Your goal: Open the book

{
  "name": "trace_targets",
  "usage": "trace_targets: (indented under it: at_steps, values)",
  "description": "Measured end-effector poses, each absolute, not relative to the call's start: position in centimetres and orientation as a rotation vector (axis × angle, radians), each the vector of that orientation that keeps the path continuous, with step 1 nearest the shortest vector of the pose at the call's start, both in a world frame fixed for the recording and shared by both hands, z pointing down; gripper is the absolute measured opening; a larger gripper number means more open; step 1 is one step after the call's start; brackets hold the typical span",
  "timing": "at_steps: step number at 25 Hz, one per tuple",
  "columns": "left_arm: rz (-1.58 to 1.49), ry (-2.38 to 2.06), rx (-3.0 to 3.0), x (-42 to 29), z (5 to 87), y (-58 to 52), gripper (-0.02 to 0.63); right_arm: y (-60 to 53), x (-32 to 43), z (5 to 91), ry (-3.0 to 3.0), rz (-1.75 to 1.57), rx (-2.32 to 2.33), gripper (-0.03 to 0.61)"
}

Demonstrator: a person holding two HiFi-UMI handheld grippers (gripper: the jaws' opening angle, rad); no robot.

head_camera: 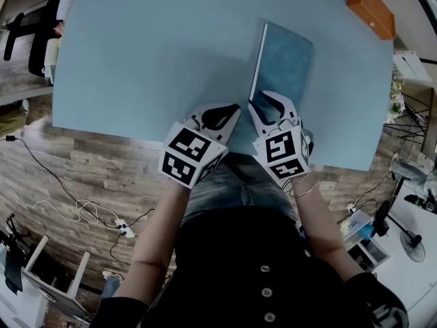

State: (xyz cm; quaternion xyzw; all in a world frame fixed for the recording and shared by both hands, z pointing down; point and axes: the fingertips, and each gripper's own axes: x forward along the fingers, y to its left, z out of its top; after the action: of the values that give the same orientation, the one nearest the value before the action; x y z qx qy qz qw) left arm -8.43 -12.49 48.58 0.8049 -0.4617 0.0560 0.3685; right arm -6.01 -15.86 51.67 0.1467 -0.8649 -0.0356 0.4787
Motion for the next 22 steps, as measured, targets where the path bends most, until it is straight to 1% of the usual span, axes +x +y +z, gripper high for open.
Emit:
trace_targets:
  at_steps: [13, 18, 22]
  values:
    - [0.098, -1.220, 2.010, -8.5, 49.2, -12.6, 0.012, -16.0, -6.1, 52.9, -2.089, -0.134, 0.349, 0.120]
    - [0.099, -1.229, 2.003, -8.6, 49.1, -12.6, 0.012, -16.1, -6.1, 53.0, -2.123, -0.062, 0.354, 0.120]
    - [0.102, -1.224, 2.008, -8.4, 49.1, -12.5, 0.012, -16.0, -6.1, 53.1, -2.106, -0.072, 0.351, 0.117]
